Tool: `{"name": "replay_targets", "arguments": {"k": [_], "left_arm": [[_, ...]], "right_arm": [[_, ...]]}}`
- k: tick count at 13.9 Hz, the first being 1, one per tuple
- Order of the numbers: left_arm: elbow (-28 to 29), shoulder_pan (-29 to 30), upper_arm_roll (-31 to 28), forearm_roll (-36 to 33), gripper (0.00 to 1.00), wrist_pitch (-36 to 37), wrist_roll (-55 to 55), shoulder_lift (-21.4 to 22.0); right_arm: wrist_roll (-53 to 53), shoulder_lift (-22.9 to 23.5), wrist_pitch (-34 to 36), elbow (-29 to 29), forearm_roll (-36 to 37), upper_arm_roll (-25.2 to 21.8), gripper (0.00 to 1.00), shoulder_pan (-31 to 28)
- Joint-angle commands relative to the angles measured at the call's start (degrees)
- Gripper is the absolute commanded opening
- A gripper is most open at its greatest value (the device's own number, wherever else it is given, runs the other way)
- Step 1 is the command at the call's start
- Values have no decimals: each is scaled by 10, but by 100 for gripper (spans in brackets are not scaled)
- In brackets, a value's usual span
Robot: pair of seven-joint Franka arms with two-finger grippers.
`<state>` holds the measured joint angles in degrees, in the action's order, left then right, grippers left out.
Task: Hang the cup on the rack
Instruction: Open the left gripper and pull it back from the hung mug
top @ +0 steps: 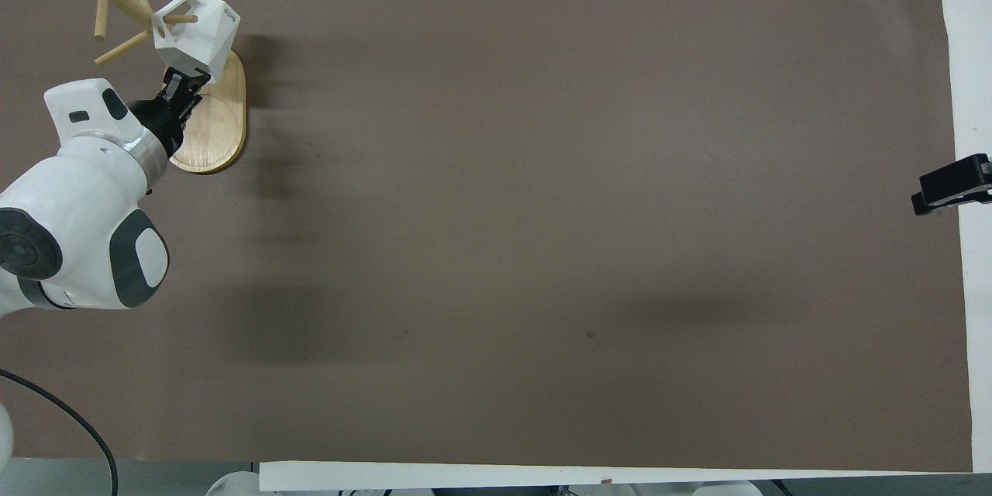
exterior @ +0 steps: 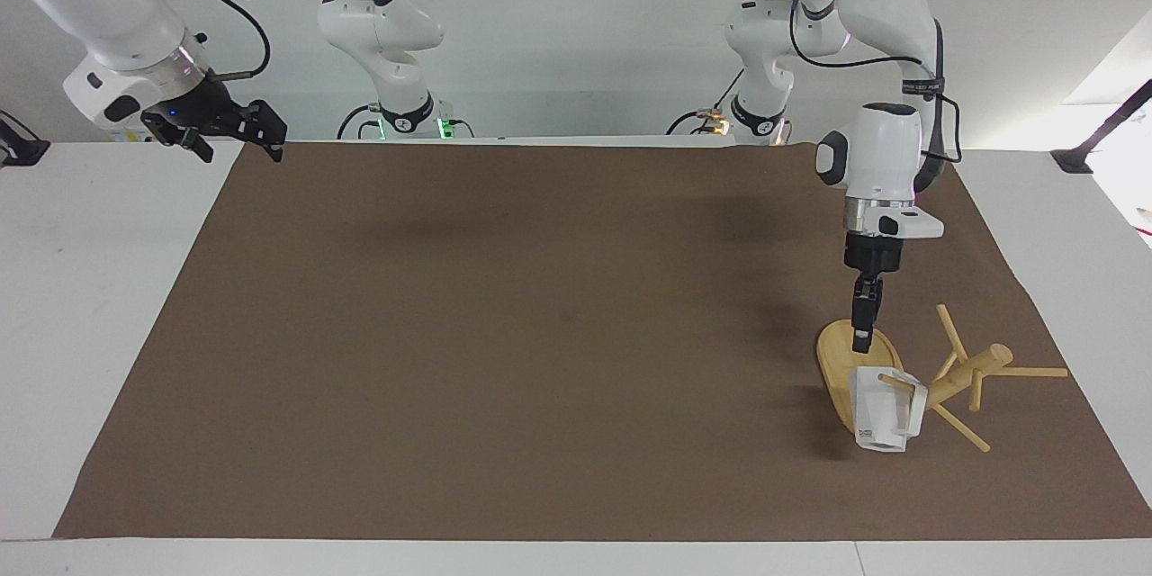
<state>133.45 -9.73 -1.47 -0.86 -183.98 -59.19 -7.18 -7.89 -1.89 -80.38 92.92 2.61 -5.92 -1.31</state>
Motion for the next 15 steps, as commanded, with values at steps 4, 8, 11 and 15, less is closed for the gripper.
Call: {"name": "replay_targets", "arguments": {"k": [4, 8, 11, 15], "left_arm": [[-37, 9, 2, -10, 100, 176, 9, 39], [-91, 7, 5, -10, 100, 373, 57, 70], [-91, 9, 2, -10, 100, 493, 128, 129], [-128, 25, 0, -7, 100, 680, 323, 165]], "right_arm": [[9, -8, -2, 10, 3, 7, 100, -6], [9, -8, -2, 10, 3, 7, 100, -5], [9, -8, -2, 10, 3, 7, 100, -5], [9, -8, -2, 10, 3, 8, 100, -5]]}}
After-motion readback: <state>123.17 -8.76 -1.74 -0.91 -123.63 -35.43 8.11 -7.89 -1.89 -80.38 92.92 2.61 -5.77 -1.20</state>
